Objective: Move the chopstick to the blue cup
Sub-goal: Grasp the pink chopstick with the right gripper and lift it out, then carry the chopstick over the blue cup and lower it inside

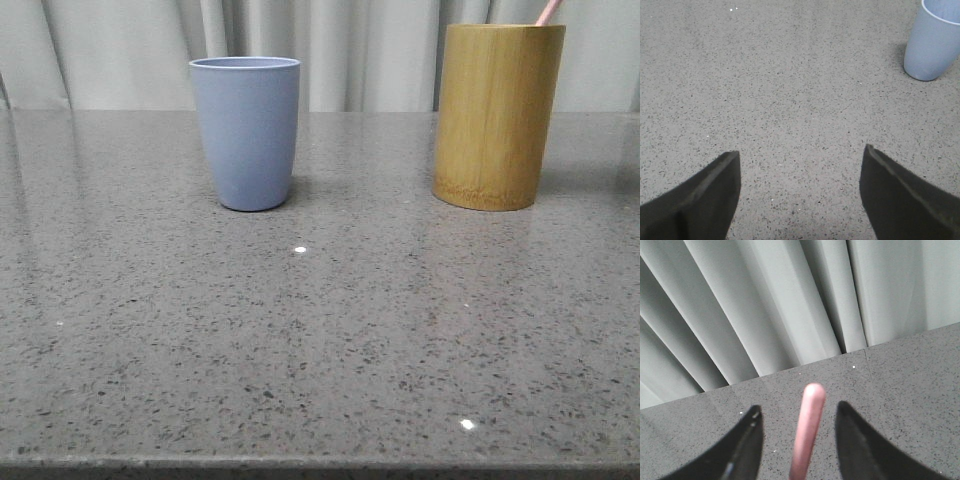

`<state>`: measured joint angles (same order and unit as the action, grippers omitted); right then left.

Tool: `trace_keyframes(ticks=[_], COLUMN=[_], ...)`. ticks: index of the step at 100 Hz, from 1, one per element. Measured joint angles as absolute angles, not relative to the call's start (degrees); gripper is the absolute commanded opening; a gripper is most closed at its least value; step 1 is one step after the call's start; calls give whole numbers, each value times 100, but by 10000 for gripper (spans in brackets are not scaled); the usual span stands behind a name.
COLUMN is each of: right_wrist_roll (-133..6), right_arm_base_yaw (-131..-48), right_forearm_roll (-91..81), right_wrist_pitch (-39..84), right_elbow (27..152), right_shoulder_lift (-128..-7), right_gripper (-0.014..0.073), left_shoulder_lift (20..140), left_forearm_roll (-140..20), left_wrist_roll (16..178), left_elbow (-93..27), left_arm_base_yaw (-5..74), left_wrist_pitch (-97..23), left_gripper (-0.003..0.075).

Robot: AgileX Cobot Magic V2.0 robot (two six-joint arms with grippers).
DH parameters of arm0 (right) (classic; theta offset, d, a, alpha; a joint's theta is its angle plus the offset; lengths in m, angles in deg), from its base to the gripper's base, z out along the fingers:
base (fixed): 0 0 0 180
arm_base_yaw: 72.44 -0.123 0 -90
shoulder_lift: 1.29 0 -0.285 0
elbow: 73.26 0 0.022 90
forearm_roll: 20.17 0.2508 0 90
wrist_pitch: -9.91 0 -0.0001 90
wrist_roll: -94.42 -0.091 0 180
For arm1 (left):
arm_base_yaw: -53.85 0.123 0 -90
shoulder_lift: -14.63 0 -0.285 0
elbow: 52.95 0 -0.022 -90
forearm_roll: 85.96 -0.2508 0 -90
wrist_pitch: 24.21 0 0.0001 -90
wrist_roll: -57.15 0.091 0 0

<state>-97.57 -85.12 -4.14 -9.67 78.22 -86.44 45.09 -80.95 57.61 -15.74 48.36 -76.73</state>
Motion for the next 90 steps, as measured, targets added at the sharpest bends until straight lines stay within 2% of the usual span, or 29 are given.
trace_keyframes(ticks=[25, 39, 71, 90], right_wrist_roll=[-9918, -10000, -10000, -10000], right_arm_base_yaw=[-8512, -8512, -8512, -8512], right_forearm_roll=[-414, -389, -646, -1115], right_wrist_pitch=[-1028, -1132, -1044, -58], right_elbow=[7822, 7837, 8176, 9070], right_shoulder_lift=[-8644, -8644, -8380, -8088], right_gripper=[27, -66, -67, -67], left_shoulder_lift=[4509, 4509, 4509, 4509], left_forearm_roll=[-8095, -8095, -8095, -8095], left_wrist_roll=[5761, 5761, 5761, 5761], left_elbow=[-1574, -1574, -1574, -1574], left_arm_base_yaw=[4836, 4836, 4836, 4836], left_wrist_pitch=[-7673, -7673, -7673, -7673], left_gripper=[492, 492, 492, 492])
